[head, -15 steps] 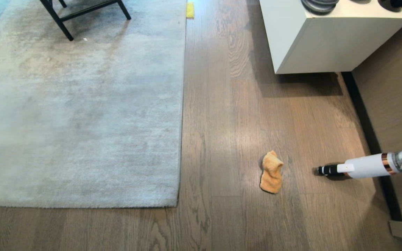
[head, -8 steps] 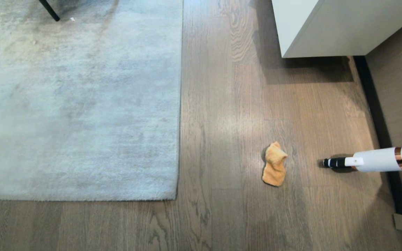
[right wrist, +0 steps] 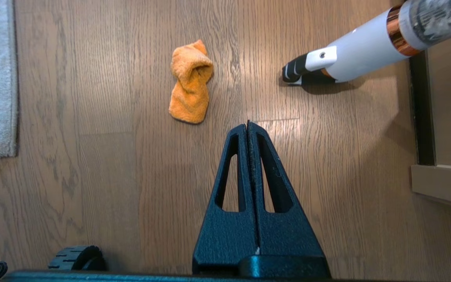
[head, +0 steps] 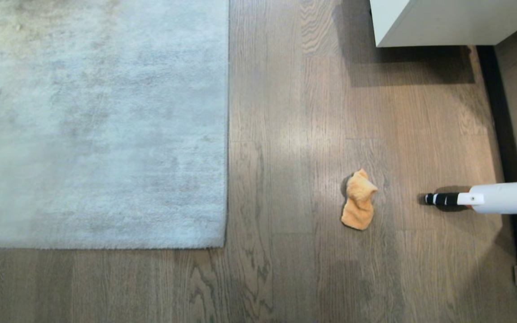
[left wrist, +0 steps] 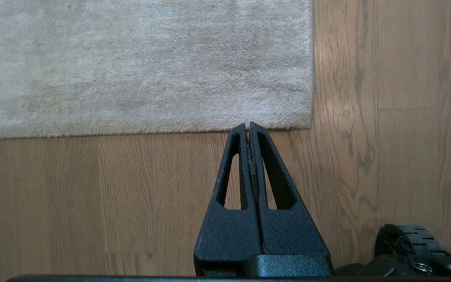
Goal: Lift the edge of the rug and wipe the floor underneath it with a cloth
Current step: Lift up the carpet
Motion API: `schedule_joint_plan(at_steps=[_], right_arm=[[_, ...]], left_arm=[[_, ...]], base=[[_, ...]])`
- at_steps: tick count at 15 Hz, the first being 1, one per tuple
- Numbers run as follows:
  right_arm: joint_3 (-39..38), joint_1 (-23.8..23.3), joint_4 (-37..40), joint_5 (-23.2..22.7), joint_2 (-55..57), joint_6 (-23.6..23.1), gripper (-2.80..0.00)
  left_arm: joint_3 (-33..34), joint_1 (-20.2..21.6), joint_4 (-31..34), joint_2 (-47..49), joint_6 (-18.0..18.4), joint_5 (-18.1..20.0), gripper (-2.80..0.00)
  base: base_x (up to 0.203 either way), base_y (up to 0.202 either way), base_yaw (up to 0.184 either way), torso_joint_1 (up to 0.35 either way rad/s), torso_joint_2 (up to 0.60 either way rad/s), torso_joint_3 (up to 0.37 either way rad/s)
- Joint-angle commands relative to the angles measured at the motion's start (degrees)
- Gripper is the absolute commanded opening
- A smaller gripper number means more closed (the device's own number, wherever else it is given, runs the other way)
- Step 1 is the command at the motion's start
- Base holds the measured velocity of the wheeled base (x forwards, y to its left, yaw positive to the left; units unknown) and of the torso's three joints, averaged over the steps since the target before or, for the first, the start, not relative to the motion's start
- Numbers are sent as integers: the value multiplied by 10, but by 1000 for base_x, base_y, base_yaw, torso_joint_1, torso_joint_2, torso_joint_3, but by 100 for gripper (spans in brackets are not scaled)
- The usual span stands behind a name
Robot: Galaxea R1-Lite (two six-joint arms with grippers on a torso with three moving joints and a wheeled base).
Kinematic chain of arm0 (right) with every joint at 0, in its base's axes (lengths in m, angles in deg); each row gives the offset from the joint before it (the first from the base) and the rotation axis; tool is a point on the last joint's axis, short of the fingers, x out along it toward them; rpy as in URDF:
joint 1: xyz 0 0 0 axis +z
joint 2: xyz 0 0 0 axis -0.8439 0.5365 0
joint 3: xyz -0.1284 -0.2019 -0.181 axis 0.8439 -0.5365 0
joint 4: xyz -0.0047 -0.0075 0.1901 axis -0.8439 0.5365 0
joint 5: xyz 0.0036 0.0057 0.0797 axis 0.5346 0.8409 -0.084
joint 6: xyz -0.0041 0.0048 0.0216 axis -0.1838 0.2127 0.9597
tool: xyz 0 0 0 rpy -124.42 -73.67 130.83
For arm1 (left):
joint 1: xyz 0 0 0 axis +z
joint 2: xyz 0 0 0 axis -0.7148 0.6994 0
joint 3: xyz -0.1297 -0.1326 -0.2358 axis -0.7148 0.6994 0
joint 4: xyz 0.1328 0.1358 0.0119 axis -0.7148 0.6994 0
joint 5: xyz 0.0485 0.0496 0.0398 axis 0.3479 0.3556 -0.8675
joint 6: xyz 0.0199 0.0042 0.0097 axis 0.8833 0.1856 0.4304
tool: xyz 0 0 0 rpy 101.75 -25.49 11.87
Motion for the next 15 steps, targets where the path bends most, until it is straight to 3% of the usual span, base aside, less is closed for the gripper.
schedule_joint_plan(at_steps=[1, 15], right_arm=[[0, 0, 0, 0, 0, 0, -280], [0, 0, 0, 0, 0, 0, -280]], left_arm=[[-1, 0, 1, 0, 0, 0, -280], [-1, 0, 0, 0, -7, -1, -280]], base=[[0, 0, 0, 0, 0, -202], [0, 0, 0, 1, 3, -199]])
